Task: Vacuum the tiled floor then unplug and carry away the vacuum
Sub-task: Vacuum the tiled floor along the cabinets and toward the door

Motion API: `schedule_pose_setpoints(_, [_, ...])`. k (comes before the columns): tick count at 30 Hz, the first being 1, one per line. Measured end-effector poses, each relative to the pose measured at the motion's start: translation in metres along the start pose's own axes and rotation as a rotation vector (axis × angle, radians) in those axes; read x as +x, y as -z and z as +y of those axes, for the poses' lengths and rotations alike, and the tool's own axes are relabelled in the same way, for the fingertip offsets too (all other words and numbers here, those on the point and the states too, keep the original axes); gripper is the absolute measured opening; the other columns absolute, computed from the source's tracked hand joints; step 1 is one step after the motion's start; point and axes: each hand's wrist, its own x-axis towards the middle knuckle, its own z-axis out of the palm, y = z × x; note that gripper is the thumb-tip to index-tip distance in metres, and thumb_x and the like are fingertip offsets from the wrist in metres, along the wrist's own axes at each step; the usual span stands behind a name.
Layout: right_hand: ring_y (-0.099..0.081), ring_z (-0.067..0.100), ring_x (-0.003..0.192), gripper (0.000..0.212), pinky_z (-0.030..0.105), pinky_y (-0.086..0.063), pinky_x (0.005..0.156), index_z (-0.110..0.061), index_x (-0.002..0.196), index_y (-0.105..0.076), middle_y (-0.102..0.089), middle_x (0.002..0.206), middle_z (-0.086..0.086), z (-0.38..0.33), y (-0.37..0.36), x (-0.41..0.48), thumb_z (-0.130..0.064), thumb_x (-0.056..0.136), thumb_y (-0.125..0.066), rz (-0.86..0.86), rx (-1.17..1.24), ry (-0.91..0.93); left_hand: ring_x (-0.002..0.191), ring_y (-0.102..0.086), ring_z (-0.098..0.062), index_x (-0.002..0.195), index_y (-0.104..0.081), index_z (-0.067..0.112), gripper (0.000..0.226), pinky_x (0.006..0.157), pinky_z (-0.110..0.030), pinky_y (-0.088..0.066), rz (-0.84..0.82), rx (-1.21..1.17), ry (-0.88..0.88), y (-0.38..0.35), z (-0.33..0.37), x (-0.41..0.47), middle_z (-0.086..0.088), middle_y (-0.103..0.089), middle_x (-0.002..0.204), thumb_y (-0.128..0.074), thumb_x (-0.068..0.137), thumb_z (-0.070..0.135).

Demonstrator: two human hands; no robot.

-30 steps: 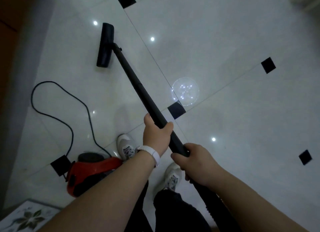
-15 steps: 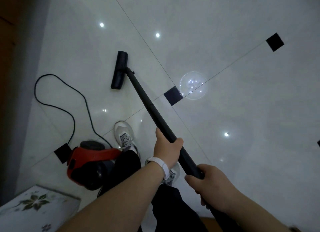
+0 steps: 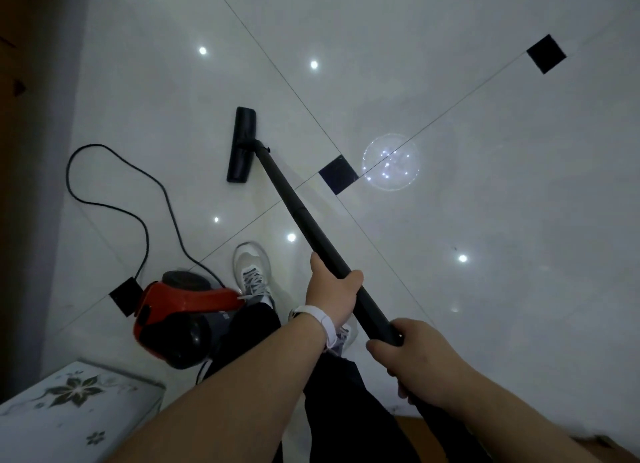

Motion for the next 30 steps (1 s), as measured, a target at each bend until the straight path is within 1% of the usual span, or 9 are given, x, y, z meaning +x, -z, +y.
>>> schedule_pose_setpoints(2, [-0.061,0.020,0.047,0.025,0.026,-0.049,0.045,-0.007,0.097,-0.062,-0.062,0.069,0.009,-0.004,-0.002,0.001,-0.031,0.089,-0.063,-0.005,-0.002,0.001,0.084,-0.061,-0.013,0.146,-0.022,0.022,0.073,0.073,-0.029,-0.052,0.000,0.001,0.009,0.004,0.001,0.002,0.003,-0.059,0.097,-0.062,0.086,0.029])
schedule_pose_setpoints(6, [-0.058,0.020,0.047,0.027,0.026,-0.049,0.044,-0.005,0.100,-0.063,-0.060,0.067,0.008,-0.022,-0.008,0.007,-0.029,0.089,-0.062,-0.005,0.006,0.018,0.081,-0.061,-0.012,0.145,-0.025,0.018,0.070,0.065,-0.025,-0.049,0.032,-0.011,0.004,0.019,0.008,0.009,0.003,-0.058,0.095,-0.062,0.085,0.027])
schedule_pose_setpoints(10, [-0.056,0.023,0.048,0.028,0.028,-0.048,0.045,-0.002,0.098,-0.063,-0.057,0.066,0.009,-0.053,-0.017,0.011,-0.028,0.088,-0.062,0.007,-0.004,0.043,0.083,-0.061,-0.012,0.145,-0.026,0.018,0.071,0.074,-0.031,-0.052,0.050,-0.026,-0.016,0.046,0.020,0.019,0.003,-0.060,0.096,-0.062,0.085,0.028])
schedule_pose_setpoints(14, [-0.058,0.020,0.048,0.028,0.028,-0.048,0.047,-0.006,0.096,-0.064,-0.060,0.066,0.007,-0.088,-0.027,0.017,-0.032,0.087,-0.063,0.019,-0.028,0.052,0.096,-0.061,-0.019,0.149,-0.021,0.021,0.076,0.091,-0.038,-0.052,0.052,-0.062,-0.029,0.076,0.035,0.030,-0.003,-0.060,0.115,-0.062,0.085,0.029])
schedule_pose_setpoints(16, [-0.059,0.019,0.048,0.030,0.030,-0.048,0.050,-0.004,0.097,-0.065,-0.060,0.066,0.006,-0.108,-0.033,0.021,-0.032,0.087,-0.064,0.035,-0.064,0.068,0.096,-0.060,-0.018,0.149,-0.020,0.022,0.076,0.087,-0.032,-0.051,0.046,-0.089,-0.043,0.092,0.042,0.036,-0.003,-0.059,0.117,-0.062,0.086,0.028])
schedule_pose_setpoints(18, [-0.059,0.019,0.046,0.031,0.028,-0.048,0.046,-0.001,0.097,-0.064,-0.060,0.065,0.008,-0.129,-0.039,0.025,-0.030,0.087,-0.064,0.048,-0.072,0.068,0.094,-0.060,-0.015,0.150,-0.018,0.024,0.078,0.083,-0.030,-0.049,0.037,-0.112,-0.056,0.110,0.049,0.041,-0.001,-0.059,0.117,-0.062,0.086,0.028])
schedule_pose_setpoints(20, [-0.058,0.020,0.044,0.030,0.027,-0.048,0.043,0.000,0.098,-0.063,-0.059,0.066,0.010,-0.150,-0.046,0.028,-0.029,0.087,-0.063,0.051,-0.070,0.065,0.098,-0.060,-0.017,0.151,-0.015,0.026,0.080,0.087,-0.031,-0.049,0.031,-0.136,-0.061,0.128,0.057,0.046,-0.002,-0.059,0.121,-0.062,0.086,0.028])
schedule_pose_setpoints(25, [-0.059,0.018,0.045,0.028,0.028,-0.049,0.046,-0.004,0.100,-0.064,-0.060,0.068,0.010,-0.204,-0.063,0.034,-0.030,0.089,-0.063,0.058,-0.118,0.078,0.104,-0.056,-0.019,0.151,-0.014,0.030,0.080,0.089,-0.030,-0.047,0.006,-0.221,-0.074,0.174,0.076,0.058,-0.002,-0.054,0.129,-0.063,0.088,0.027])
schedule_pose_setpoints(30, [-0.059,0.016,0.042,0.026,0.025,-0.049,0.044,-0.005,0.100,-0.063,-0.060,0.069,0.010,-0.252,-0.079,0.039,-0.029,0.090,-0.063,0.072,-0.159,0.092,0.100,-0.059,-0.018,0.150,-0.018,0.028,0.078,0.089,-0.032,-0.049,0.029,-0.240,-0.082,0.213,0.090,0.074,0.000,-0.057,0.121,-0.062,0.086,0.029])
